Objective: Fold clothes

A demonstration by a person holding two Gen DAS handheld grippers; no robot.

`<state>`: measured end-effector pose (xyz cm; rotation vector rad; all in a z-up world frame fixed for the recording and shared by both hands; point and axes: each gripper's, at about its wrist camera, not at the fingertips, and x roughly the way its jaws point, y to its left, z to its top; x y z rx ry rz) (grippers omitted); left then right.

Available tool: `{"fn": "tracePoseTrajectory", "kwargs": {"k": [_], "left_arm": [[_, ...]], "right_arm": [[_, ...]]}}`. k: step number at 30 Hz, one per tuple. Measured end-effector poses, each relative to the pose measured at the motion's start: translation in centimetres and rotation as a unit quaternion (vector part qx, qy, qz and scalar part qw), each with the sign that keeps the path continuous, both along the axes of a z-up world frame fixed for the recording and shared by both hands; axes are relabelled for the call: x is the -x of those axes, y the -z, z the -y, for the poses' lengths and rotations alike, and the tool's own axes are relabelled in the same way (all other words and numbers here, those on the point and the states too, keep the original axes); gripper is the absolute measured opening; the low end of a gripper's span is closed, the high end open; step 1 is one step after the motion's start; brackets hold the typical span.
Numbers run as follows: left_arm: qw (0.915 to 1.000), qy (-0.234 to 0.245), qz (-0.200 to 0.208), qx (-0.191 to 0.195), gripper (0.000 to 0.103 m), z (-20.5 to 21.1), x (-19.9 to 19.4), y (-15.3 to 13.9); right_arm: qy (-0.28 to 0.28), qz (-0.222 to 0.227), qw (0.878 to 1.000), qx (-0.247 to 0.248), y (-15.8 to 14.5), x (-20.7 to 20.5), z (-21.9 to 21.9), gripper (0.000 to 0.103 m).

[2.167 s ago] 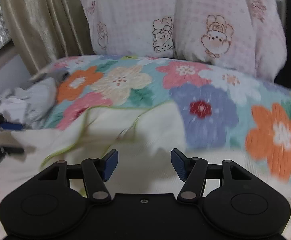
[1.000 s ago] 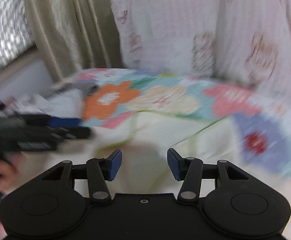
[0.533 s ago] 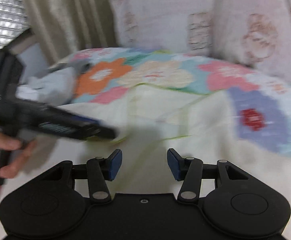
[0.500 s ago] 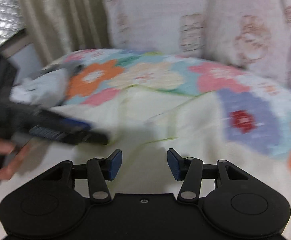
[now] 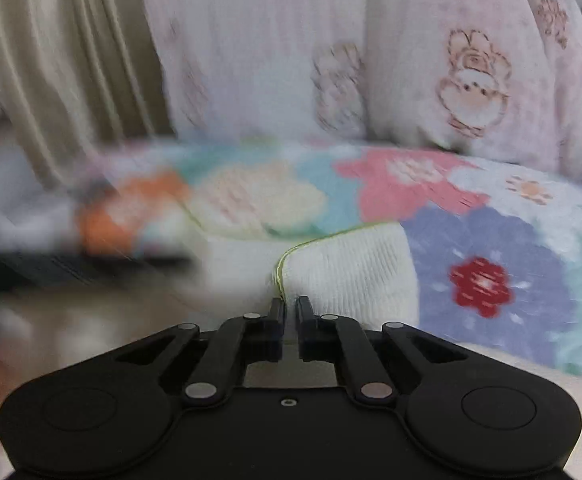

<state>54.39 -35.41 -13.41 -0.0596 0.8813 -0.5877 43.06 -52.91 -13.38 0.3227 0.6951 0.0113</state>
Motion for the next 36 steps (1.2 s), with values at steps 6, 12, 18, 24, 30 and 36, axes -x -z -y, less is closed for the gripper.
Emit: {"fn": "tracePoseTrajectory", "kwargs": {"k": [6, 12, 18, 24, 30, 36], "left_arm": [[0.9975, 0.026, 0.038, 0.053, 0.055, -0.9, 4.1, -3.2], [0.9919, 0.105, 0.056, 0.045, 0.057, 2.9, 10.7, -5.9], [0.9877, 0.155, 0.003, 0.019, 0.057, 7.4, 16.7, -3.6], [0.9802, 0.196, -0.022, -0.019, 0.057, 9.4, 21.5, -1.9], [0.9794, 0.199, -0.03, -0.023, 0.057, 11.1, 23.2, -1.7], [0.9771, 0.192, -0.008, -0.09, 0.057, 10.8, 23.4, 0.1]], "right_arm": [[0.057, -0.001, 0.997, -0.06, -2.2, 9.7, 2.9, 0.041], [0.116, -0.031, 0.993, -0.013, -3.6, 22.2, 6.2, 0.048], [0.273, -0.068, 0.959, -0.019, -3.1, 30.8, 13.1, 0.049], [0.306, -0.064, 0.947, -0.079, -2.5, 32.1, 17.0, 0.06], [0.306, -0.137, 0.941, -0.041, 0.4, 26.2, 18.5, 0.064], [0.385, -0.044, 0.921, 0.033, -0.5, 30.8, 17.4, 0.011]]}}
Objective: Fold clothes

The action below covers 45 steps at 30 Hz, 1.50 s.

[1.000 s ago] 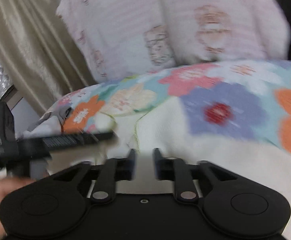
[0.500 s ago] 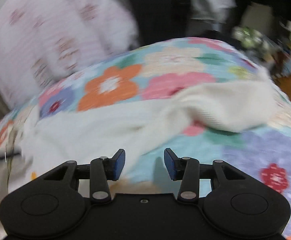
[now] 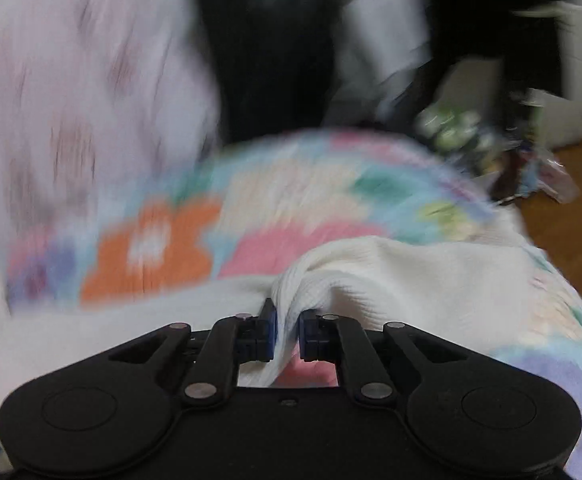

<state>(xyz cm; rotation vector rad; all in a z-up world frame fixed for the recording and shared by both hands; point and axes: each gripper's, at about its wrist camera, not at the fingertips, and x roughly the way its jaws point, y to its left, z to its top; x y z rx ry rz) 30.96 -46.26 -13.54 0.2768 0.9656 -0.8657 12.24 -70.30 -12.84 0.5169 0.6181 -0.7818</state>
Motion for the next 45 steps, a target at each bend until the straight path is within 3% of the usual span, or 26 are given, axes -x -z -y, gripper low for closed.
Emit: {"fn": "tracePoseTrajectory", "kwargs": {"k": [3, 6, 9, 11, 13, 15, 20, 22, 23, 24, 25, 27, 28, 30, 31, 32, 33, 35, 38, 40, 45], "left_arm": [[0.9998, -0.003, -0.011, 0.013, 0.057, -0.9, -0.6, 0.6], [0.9999, -0.007, -0.01, 0.011, 0.057, -0.9, -0.5, 0.5], [1.0, -0.006, -0.001, 0.005, 0.057, -0.8, -0.2, 0.6], [1.0, -0.003, 0.003, 0.006, 0.057, -0.8, -0.2, 0.7], [0.9999, -0.002, 0.002, 0.011, 0.057, -0.9, -0.3, 0.8], [0.9999, 0.0, 0.001, 0.012, 0.057, -1.0, -0.4, 0.8], [0.9999, 0.002, -0.001, 0.01, 0.058, -0.9, -0.5, 0.8], [0.9999, 0.002, -0.003, 0.014, 0.058, -1.0, -0.6, 0.9], [0.9999, 0.002, -0.005, 0.016, 0.058, -1.1, -0.6, 0.9], [0.9998, 0.002, -0.005, 0.019, 0.058, -1.2, -0.6, 1.0], [0.9998, 0.0, -0.006, 0.021, 0.058, -1.4, -0.6, 1.0], [0.9998, -0.002, -0.004, 0.022, 0.058, -1.5, -0.6, 1.0], [0.9998, -0.002, -0.003, 0.022, 0.058, -1.6, -0.5, 1.0], [0.9998, -0.005, -0.002, 0.02, 0.058, -1.5, -0.5, 1.0], [0.9998, -0.008, -0.002, 0.019, 0.058, -1.4, -0.5, 1.0], [0.9998, -0.01, -0.002, 0.017, 0.058, -1.3, -0.5, 1.0], [0.9998, -0.015, -0.002, 0.016, 0.058, -1.2, -0.5, 1.0], [0.9996, -0.026, -0.001, 0.012, 0.058, -0.8, -0.4, 0.8], [0.999, -0.044, -0.008, 0.008, 0.058, -1.1, 0.1, 0.2], [0.9987, -0.045, -0.017, 0.013, 0.058, -1.9, 1.0, -0.7], [0.9977, -0.053, -0.021, 0.037, 0.058, -6.6, 5.4, -3.7]], "right_arm": [[0.038, 0.035, 0.999, -0.012, 0.5, 4.4, -0.9, 0.02], [0.045, 0.026, 0.997, -0.063, 2.2, 7.5, -1.1, 0.027], [0.052, 0.035, 0.995, -0.083, 1.7, 9.8, -0.8, 0.027], [0.052, 0.037, 0.995, -0.083, 0.8, 10.8, -0.5, 0.034], [0.048, 0.04, 0.996, -0.068, -0.2, 10.9, 0.0, 0.035], [0.046, 0.043, 0.997, -0.05, -1.0, 10.8, 0.8, 0.054], [0.061, 0.009, 0.997, -0.044, -1.1, 8.0, 5.1, 0.062], [0.072, -0.039, 0.996, -0.042, -0.2, 5.7, 7.2, 0.059], [0.076, -0.046, 0.995, -0.037, -0.4, 5.0, 7.8, 0.024], [0.079, -0.05, 0.995, -0.032, -0.7, 4.4, 8.3, 0.009], [0.081, -0.054, 0.995, -0.027, -1.0, 3.8, 8.8, 0.009], [0.029, 0.026, 0.997, 0.059, -4.8, 4.2, 7.3, 0.008], [0.013, 0.078, 0.992, 0.094, -6.4, 5.4, 6.6, 0.006], [0.043, 0.113, 0.988, 0.096, -7.4, 7.7, 7.5, 0.01], [0.076, 0.09, 0.99, 0.078, -6.9, 8.5, 9.0, 0.018], [0.105, 0.056, 0.991, 0.064, -6.0, 9.2, 10.4, 0.033], [0.134, 0.021, 0.989, 0.052, -5.0, 9.8, 11.7, 0.038], [0.186, -0.025, 0.981, 0.039, -3.2, 11.2, 13.2, 0.037], [0.229, -0.03, 0.973, -0.001, -1.5, 13.4, 12.9, 0.039], [0.214, -0.017, 0.977, -0.019, -1.0, 14.2, 11.4, 0.039], [0.062, -0.01, 0.997, -0.052, -0.9, 14.6, 2.5, 0.039]]}}
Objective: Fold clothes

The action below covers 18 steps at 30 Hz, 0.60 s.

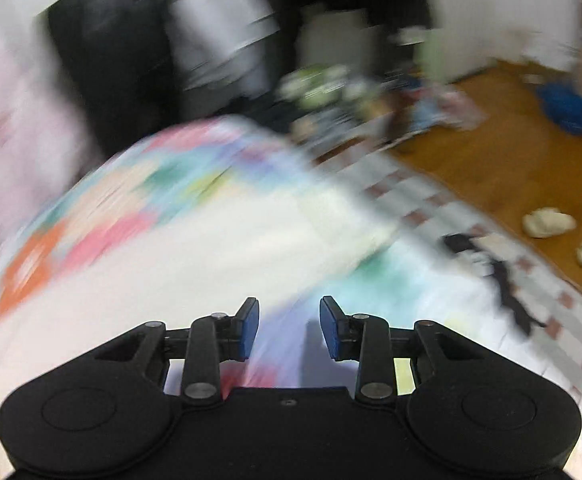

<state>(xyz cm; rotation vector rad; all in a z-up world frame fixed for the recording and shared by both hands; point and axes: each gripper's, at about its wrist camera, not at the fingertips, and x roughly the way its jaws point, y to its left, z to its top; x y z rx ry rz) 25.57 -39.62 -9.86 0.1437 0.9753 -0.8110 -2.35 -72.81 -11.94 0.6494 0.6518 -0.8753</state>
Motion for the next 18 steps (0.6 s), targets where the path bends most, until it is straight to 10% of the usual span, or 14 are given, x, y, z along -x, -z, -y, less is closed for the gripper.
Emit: {"fn": "tracePoseTrajectory", "kwargs": {"k": [8, 18], "left_arm": [[0.9988, -0.046, 0.001, -0.017, 0.059, -12.5, 9.8, -2.1], [0.9879, -0.151, -0.013, -0.034, 0.059, -26.7, 18.2, -0.5]], "right_arm": [[-0.235, 0.041, 0.971, -0.022, -2.1, 0.5, -18.4, 0.041], [-0.376, 0.005, 0.926, 0.035, -1.7, 1.6, -31.2, 0.041]]}}
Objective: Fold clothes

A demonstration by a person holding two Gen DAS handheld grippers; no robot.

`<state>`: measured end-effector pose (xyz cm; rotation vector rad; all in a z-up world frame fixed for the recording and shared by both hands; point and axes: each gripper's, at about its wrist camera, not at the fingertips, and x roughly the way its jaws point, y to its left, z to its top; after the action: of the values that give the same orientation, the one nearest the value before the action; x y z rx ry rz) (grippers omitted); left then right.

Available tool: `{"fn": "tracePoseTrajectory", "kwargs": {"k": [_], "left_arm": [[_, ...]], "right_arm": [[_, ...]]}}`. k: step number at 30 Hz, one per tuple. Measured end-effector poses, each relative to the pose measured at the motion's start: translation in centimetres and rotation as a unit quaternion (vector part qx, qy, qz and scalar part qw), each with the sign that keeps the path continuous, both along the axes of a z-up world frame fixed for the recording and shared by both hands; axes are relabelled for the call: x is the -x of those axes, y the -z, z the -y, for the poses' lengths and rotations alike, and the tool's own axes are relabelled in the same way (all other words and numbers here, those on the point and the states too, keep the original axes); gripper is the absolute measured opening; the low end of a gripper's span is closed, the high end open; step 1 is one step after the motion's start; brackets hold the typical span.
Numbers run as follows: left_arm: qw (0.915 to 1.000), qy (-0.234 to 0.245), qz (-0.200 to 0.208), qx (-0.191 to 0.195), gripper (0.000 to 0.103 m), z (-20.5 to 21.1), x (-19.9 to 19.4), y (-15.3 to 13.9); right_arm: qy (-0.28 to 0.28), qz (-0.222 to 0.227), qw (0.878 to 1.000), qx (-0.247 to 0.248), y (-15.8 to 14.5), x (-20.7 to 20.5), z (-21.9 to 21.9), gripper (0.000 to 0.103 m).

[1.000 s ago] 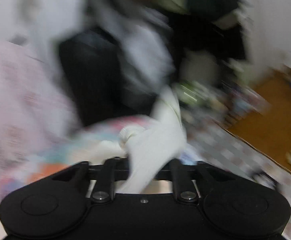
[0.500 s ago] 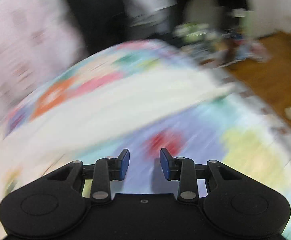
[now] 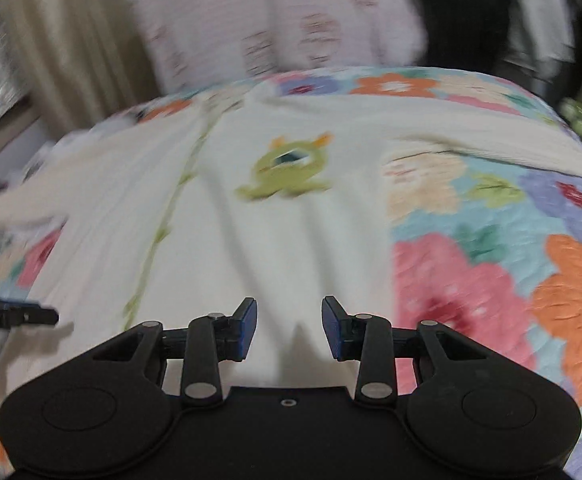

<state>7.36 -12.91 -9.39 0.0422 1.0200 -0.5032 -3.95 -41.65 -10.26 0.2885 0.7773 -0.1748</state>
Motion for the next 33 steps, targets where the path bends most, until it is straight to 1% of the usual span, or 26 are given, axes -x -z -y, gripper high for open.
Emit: {"fn": "tracePoseTrajectory", "kwargs": {"k": [3, 5, 7, 8, 9, 10, 11, 13, 14, 15, 16, 19, 21, 24, 26, 27, 28, 30, 31, 33], "left_arm": [[0.9999, 0.002, 0.005, 0.012, 0.059, -1.1, 2.1, 0.7], [0.999, 0.025, 0.014, 0.035, 0.059, -1.0, 3.0, 0.9], [0.9978, 0.044, 0.037, 0.034, 0.06, -0.5, 3.8, 1.1], [0.9976, 0.05, 0.042, 0.023, 0.06, -0.3, 4.1, 1.3], [0.9967, 0.061, 0.043, 0.031, 0.06, -0.2, 4.3, 1.3], [0.9957, 0.073, 0.043, 0.038, 0.06, -0.1, 4.6, 1.3], [0.9939, 0.085, 0.044, 0.055, 0.06, -0.2, 4.8, 1.3], [0.9918, 0.099, 0.047, 0.066, 0.06, -0.2, 5.2, 1.6], [0.9919, 0.101, 0.048, 0.061, 0.06, -0.1, 5.3, 1.8], [0.992, 0.101, 0.048, 0.059, 0.06, -0.1, 5.3, 1.9], [0.9919, 0.1, 0.05, 0.062, 0.06, 0.1, 5.4, 1.9], [0.9916, 0.089, 0.053, 0.077, 0.06, -0.1, 5.7, 2.4], [0.9912, 0.087, 0.059, 0.081, 0.06, 0.2, 5.8, 2.6], [0.99, 0.086, 0.093, 0.061, 0.06, 0.9, 6.4, 2.6], [0.9875, 0.093, 0.119, 0.046, 0.06, 1.4, 7.3, 2.6], [0.9867, 0.094, 0.126, 0.042, 0.06, 1.6, 7.7, 2.6], [0.9858, 0.096, 0.132, 0.039, 0.06, 1.7, 8.1, 2.7], [0.9856, 0.091, 0.137, 0.04, 0.06, 2.0, 8.6, 3.0], [0.9856, 0.089, 0.138, 0.041, 0.06, 2.1, 8.7, 3.2], [0.9859, 0.084, 0.14, 0.039, 0.06, 2.5, 8.6, 3.5]], "right_arm": [[-0.017, -0.007, 1.0, 0.011, -0.3, 0.4, -2.2, 0.041], [-0.021, -0.012, 1.0, 0.02, -1.0, 0.9, -3.2, 0.041], [-0.016, -0.01, 0.999, 0.033, -2.1, 1.8, -3.7, 0.041], [-0.013, -0.009, 0.999, 0.038, -2.9, 2.4, -3.8, 0.042], [-0.013, -0.012, 0.999, 0.028, -3.4, 2.7, -3.6, 0.045], [-0.013, -0.015, 1.0, 0.017, -3.9, 2.9, -3.3, 0.047], [-0.011, -0.021, 1.0, -0.011, -4.3, 2.7, -2.9, 0.048], [-0.006, -0.038, 0.997, -0.063, -5.5, 1.7, -2.6, 0.049], [-0.007, -0.034, 0.998, -0.061, -6.2, 1.1, -3.0, 0.05], [-0.009, -0.027, 0.998, -0.05, -6.5, 0.7, -3.5, 0.055], [-0.006, -0.021, 0.999, -0.031, -6.5, 0.2, -4.3, 0.057], [0.039, -0.018, 0.999, 0.01, -4.8, -0.1, -5.8, 0.057], [0.083, -0.021, 0.996, 0.026, -2.7, 0.8, -6.7, 0.057], [0.103, -0.059, 0.992, 0.046, 1.0, 1.8, -7.2, 0.057], [0.117, -0.075, 0.987, 0.083, 2.5, 1.8, -7.2, 0.057], [0.133, -0.078, 0.984, 0.087, 2.9, 1.9, -7.1, 0.057], [0.15, -0.08, 0.981, 0.089, 3.3, 2.0, -6.9, 0.057], [0.161, -0.06, 0.983, 0.058, 3.5, 2.8, -6.8, 0.057], [0.154, -0.049, 0.986, 0.043, 3.6, 3.2, -6.9, 0.057], [0.136, -0.042, 0.989, 0.04, 3.5, 3.1, -7.4, 0.057]]}}
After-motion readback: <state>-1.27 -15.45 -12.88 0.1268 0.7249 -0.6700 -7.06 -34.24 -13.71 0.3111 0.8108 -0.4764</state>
